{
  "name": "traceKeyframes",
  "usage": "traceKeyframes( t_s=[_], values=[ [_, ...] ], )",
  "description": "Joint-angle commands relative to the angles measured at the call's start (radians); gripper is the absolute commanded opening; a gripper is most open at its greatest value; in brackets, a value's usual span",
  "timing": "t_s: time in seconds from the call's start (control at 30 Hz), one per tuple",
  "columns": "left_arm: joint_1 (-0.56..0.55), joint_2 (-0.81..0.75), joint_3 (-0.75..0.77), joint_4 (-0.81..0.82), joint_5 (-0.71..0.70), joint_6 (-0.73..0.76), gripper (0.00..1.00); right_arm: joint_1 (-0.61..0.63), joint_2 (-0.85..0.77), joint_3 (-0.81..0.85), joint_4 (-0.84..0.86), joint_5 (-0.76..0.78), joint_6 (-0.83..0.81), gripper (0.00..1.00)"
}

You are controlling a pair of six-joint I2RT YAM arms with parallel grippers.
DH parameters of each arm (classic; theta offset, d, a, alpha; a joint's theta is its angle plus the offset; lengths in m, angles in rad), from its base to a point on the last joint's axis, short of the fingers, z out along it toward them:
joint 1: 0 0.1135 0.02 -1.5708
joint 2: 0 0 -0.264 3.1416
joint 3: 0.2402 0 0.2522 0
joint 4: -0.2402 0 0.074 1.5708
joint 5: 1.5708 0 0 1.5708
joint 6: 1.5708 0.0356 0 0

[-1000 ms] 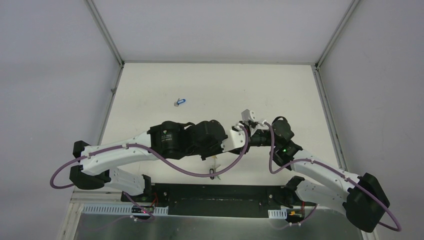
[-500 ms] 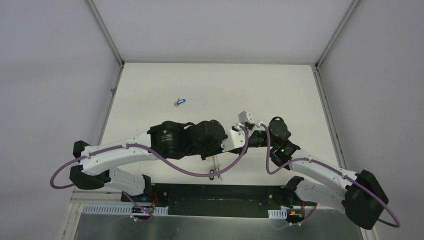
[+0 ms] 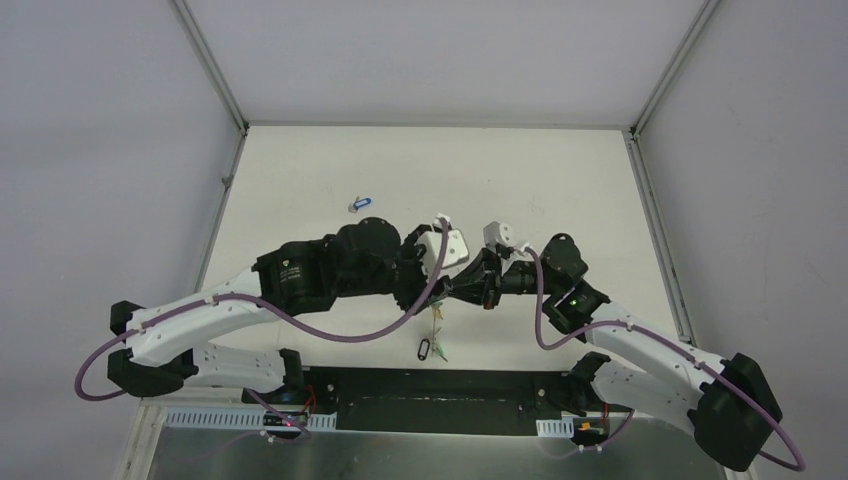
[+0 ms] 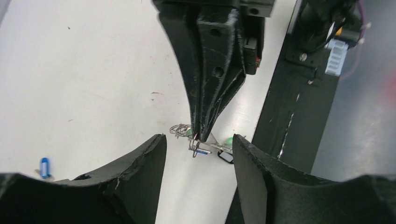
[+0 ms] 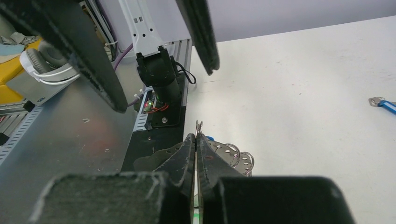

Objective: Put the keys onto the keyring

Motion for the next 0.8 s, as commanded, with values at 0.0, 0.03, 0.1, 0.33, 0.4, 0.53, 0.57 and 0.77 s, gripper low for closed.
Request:
traceKeyframes(
  t_s=[0.0, 0.03, 0.1, 0.33, 0.4, 0.53, 0.57, 0.77],
  values=[
    [0.127, -0.063, -0.076, 0.208, 0.212, -0.135, 0.56, -0.040, -0.042, -0.002, 0.036, -0.008, 0.019, 0.00],
    [0.157, -0.078, -0.103, 0.239, 0.240, -0.166, 0.57, -0.053, -0.048, -0.004, 0.036, -0.013, 0.028, 0.00],
    [0.225, -0.120, -0.168, 0.317, 0.313, -0.224, 0.58, -0.082, -0.057, -0.002, 0.036, -0.029, 0.044, 0.00],
    [0.462, -0.272, -0.499, 0.703, 0.615, -0.461, 0.58, -0.147, -0.076, -0.003, 0.102, -0.088, 0.116, 0.00],
    [0.519, -0.305, -0.613, 0.873, 0.693, -0.538, 0.58, -0.149, -0.072, -0.005, 0.127, -0.099, 0.136, 0.00],
    [0.570, -0.318, -0.805, 1.223, 0.812, -0.646, 0.56, -0.151, -0.058, -0.011, 0.183, -0.117, 0.173, 0.00],
    [0.570, -0.309, -0.824, 1.269, 0.829, -0.638, 0.55, -0.151, -0.055, -0.011, 0.192, -0.122, 0.179, 0.00],
    [0.571, -0.265, -0.845, 1.382, 0.923, -0.527, 0.54, -0.151, -0.054, -0.009, 0.201, -0.126, 0.187, 0.00]
  ],
)
